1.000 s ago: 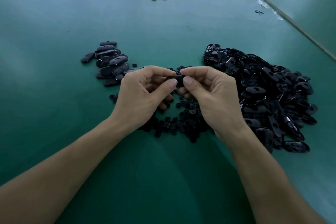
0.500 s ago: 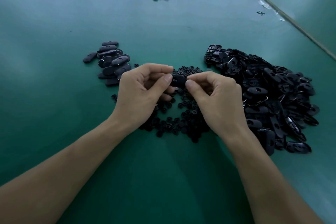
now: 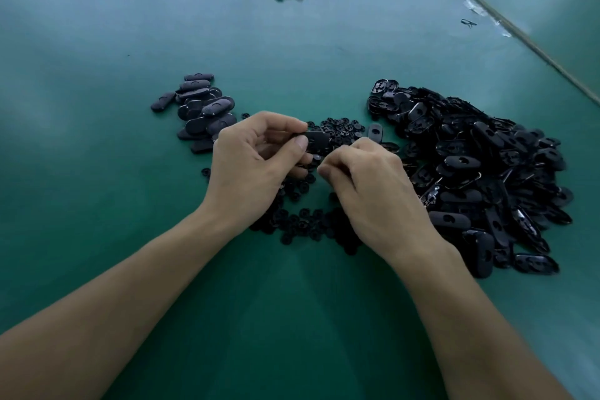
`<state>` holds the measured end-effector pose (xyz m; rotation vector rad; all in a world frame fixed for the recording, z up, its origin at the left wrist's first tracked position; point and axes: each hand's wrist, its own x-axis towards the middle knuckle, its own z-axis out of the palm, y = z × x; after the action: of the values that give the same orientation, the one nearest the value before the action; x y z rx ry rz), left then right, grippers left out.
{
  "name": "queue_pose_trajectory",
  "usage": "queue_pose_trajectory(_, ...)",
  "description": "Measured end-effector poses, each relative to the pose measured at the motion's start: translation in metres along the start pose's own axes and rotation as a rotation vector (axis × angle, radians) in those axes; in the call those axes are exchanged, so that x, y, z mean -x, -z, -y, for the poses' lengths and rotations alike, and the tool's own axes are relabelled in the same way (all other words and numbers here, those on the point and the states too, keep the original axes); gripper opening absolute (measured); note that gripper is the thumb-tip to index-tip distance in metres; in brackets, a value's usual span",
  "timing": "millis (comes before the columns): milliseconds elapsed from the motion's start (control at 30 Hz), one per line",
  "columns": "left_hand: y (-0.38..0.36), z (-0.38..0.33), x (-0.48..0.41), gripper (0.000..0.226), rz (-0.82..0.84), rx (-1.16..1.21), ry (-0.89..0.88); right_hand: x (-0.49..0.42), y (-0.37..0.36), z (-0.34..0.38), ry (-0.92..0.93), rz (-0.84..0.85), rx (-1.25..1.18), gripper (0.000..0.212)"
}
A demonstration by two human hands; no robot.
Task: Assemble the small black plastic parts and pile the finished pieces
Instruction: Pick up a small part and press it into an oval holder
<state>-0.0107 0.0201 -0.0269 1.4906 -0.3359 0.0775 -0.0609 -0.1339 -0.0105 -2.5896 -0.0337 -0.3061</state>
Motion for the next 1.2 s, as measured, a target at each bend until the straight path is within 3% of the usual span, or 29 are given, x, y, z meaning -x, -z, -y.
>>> queue_pose_trajectory(167, 0.0007, -0.0009, 0.0006, 0.016, 0.009, -0.023, 0.003, -0.0007, 0.0029, 0.0023, 0.003, -0.212, -0.271, 0.011)
queue_pose_trajectory(700, -0.0021, -0.0019, 0.0019, 0.021, 0.067, -0.081, -0.013, -0.0036, 0.0037, -0.0001, -0.036, -0.26, -0.599, 0.018)
queue_pose_trajectory(1200, -0.002, -0.0039, 0.0018, 0.028, 0.096, -0.127, -0.052, -0.0027, -0.0005, 0.0015, -0.054, -0.218, -0.554, 0.019)
